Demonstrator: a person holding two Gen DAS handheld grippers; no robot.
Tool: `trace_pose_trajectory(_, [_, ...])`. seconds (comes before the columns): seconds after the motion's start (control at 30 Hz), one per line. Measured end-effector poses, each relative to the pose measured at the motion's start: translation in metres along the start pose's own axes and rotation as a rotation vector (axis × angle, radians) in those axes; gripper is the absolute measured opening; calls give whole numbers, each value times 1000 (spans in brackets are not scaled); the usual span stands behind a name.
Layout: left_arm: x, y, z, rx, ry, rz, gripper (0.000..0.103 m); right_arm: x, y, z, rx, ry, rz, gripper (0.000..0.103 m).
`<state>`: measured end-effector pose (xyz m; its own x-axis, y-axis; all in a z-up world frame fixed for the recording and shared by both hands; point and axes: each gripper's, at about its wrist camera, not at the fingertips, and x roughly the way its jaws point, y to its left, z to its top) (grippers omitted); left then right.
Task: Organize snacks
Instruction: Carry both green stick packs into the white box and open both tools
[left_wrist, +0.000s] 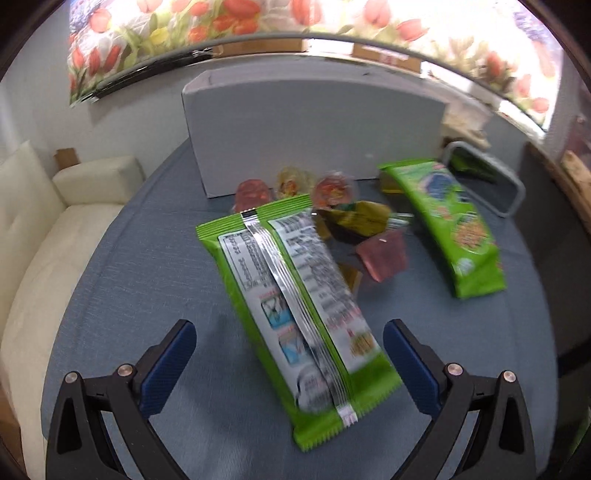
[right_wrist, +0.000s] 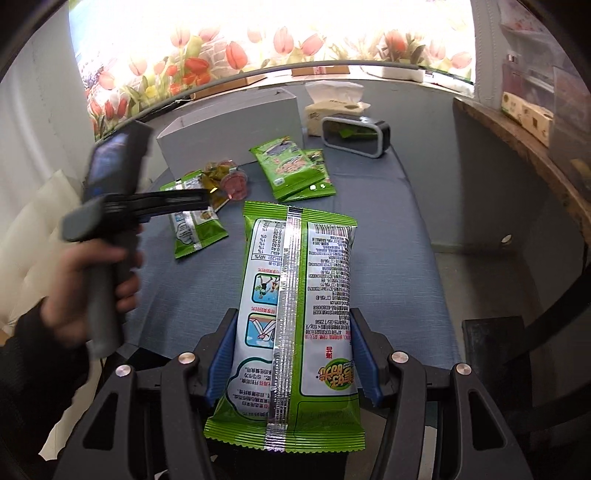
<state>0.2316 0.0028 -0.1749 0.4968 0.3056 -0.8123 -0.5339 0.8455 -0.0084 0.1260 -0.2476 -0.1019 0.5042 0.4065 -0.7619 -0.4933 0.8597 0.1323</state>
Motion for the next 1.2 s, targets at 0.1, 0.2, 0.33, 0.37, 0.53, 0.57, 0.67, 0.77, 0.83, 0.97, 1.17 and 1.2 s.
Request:
trace_pose_trajectory(0.1, [23, -4, 3, -33, 28, -13, 103, -4, -3, 0, 3, -5, 8, 62])
trace_pose_trajectory(0.2, [34, -6, 1, -43, 49, 23, 103, -6, -5, -2, -2, -12, 15, 62])
trace_pose_trajectory(0.33, [34, -8, -2, -39, 34, 28, 103, -8, -8, -2, -1, -14, 20, 62])
trace_pose_trajectory(0.37, [34, -7, -2, -43, 36, 30, 103, -8, -8, -3, 0, -13, 20, 62])
trace_pose_trajectory(0.53, [26, -5, -5, -39, 22, 38, 81, -6, -9, -4, 6, -11, 19, 62])
trace_pose_trajectory(0.57, [24, -5, -6, -26, 13, 25, 76, -6, -9, -4, 8, -12, 21, 62])
trace_pose_trajectory(0.67, [19, 5, -9, -19, 25, -10, 74, -5, -7, -4, 6, -9, 22, 62])
trace_pose_trajectory(0.77, [9, 13, -9, -26, 29, -62, 73, -6, -5, -1, -4, -16, 29, 62])
trace_pose_trajectory(0.83, [-9, 14, -10, 3, 5, -79, 73, -5, -3, 2, -12, -18, 30, 62])
trace_pose_trajectory(0.97, [-44, 20, -5, 52, -34, -128, 73, -2, 5, 12, -34, -28, 47, 62])
trace_pose_trajectory(1.17, [-101, 37, 14, 116, -99, -211, 73, 13, 20, 45, -84, -52, 60, 62])
trace_pose_trajectory(1.2, [-109, 39, 17, 122, -102, -222, 73, 16, 24, 51, -90, -56, 62, 62])
